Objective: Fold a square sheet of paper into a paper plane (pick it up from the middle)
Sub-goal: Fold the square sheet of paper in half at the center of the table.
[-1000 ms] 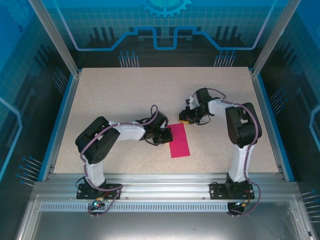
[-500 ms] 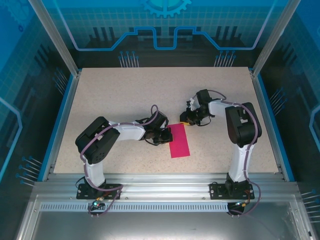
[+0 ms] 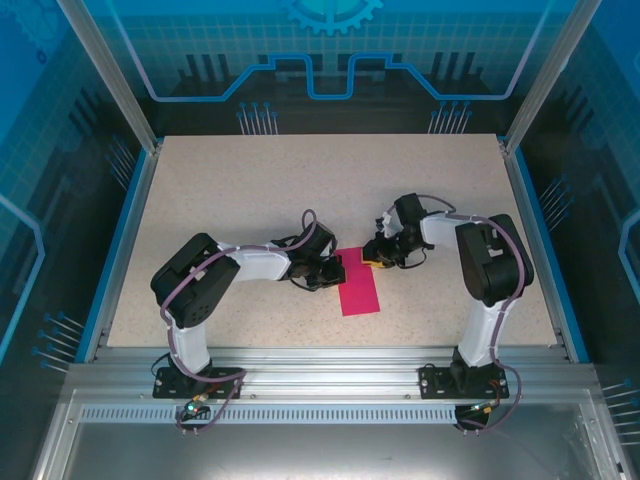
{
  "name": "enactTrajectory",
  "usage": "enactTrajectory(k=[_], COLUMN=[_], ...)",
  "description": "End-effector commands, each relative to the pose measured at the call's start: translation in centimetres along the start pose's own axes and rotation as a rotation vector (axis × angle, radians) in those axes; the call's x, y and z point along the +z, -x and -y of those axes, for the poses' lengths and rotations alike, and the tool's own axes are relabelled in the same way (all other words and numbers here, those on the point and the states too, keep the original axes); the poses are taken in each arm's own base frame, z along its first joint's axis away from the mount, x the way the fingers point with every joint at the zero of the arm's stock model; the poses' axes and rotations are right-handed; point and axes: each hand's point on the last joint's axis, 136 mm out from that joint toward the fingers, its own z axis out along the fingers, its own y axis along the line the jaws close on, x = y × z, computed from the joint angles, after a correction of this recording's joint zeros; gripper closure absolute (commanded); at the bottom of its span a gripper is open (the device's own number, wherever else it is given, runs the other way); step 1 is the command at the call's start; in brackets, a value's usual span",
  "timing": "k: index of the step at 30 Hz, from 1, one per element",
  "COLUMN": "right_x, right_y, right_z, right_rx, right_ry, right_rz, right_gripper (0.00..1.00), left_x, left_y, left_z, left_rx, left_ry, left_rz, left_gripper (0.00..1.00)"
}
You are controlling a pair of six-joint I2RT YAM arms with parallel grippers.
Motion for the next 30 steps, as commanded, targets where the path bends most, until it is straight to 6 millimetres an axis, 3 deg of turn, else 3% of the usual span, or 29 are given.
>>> enactTrajectory(k=[1,7,10,13,16,20,26,30], right_x=[0.9,-1.6,-1.7,-0.9,0.3,0.9,-1.0,-1.6], right_y=[-1.0,-2.2,-3.5,-4.9,-6.7,-7.3,-8.0,-9.4], right_z=[1.1,-1.2,-1.7,-1.4,0.4,1.7,-0.5,-0.3], right_rx=[0.012,-0.045,-0.047,-0.049,-0.025,-0.005,-0.040,-0.031], right_ry=[-0.045,-0.026,-0.007,-0.017,-0.055,-0.067,0.000,0.002], right_rz=[-0.029,0.008,0.003,-0.026,-0.066,-0.083,-0.049,-0.043], right_gripper=[0.79,0.78,0.78,0.77,0.77,0.78,0.77,0.76], left_x=[1.4,1.3,1.3,1.3,1.3,1.3,1.2,1.2], left_y=[-3.0,-3.0,-2.9,-2.9,-3.0,-3.0,-3.0,-3.0], left_z=[-4.4,-4.3,-4.3,-4.2,-4.4,-4.3,-4.3,-4.2], left_rx=[-0.038,-0.035,-0.035,-0.036,-0.036,-0.036,-0.035,-0.035], left_ry=[0.153,0.151,0.148,0.147,0.150,0.148,0.148,0.145], left_rz=[-0.099,-0.100,-0.097,-0.098,-0.099,-0.097,-0.097,-0.097], left_gripper=[1.00,1.00,1.00,1.00,1.00,1.00,1.00,1.00])
